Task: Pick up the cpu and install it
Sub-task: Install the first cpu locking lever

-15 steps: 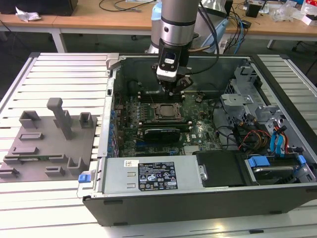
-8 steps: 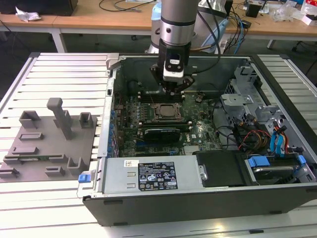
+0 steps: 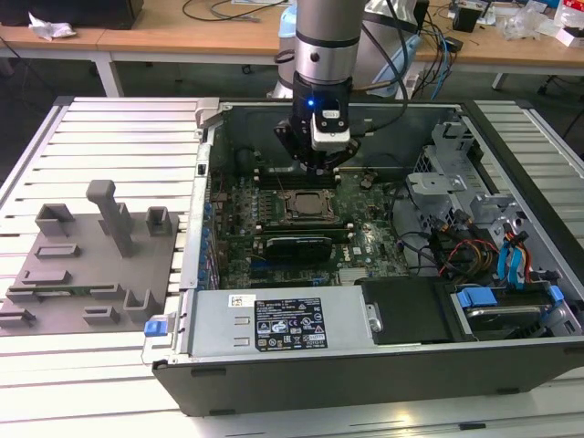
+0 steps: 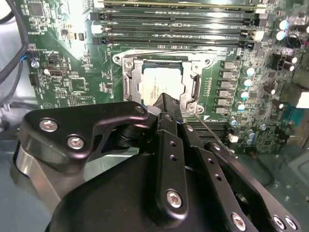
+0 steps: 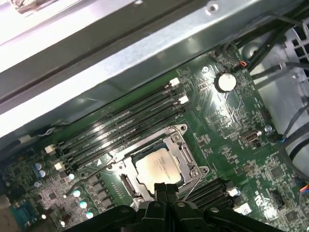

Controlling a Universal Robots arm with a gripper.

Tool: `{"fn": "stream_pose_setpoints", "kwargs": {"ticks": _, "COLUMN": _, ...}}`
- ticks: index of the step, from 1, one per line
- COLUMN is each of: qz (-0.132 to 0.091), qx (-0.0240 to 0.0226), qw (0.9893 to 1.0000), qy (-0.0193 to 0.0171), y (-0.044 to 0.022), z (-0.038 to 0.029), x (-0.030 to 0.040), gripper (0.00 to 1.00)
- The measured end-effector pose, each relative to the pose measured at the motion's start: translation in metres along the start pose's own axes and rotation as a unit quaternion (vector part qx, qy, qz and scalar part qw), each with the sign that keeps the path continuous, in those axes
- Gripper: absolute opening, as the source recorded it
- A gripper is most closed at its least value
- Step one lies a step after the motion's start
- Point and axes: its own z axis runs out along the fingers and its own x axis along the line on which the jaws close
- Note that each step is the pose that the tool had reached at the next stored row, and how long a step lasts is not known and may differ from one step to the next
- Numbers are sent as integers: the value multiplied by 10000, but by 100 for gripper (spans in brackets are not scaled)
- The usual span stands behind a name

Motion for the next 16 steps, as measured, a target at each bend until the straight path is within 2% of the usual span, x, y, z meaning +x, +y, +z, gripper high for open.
{"fn": "stream_pose_setpoints", "kwargs": {"ticks": 7, "qz": -475, "qx": -18, "qw": 9989, "qy": -24, "y": 0, "z": 0, "x": 0, "gripper": 11}}
{"fn": "stream_pose_setpoints", "kwargs": {"ticks": 10, "qz": -784, "qx": -30, "qw": 9969, "qy": -39, "y": 0, "z": 0, "x": 0, "gripper": 11}}
{"fn": "stream_pose_setpoints", "kwargs": {"ticks": 15, "qz": -1031, "qx": -39, "qw": 9947, "qy": -51, "y": 0, "z": 0, "x": 0, "gripper": 11}}
{"fn": "stream_pose_setpoints", "kwargs": {"ticks": 16, "qz": -1119, "qx": -43, "qw": 9937, "qy": -56, "y": 0, "z": 0, "x": 0, "gripper": 11}}
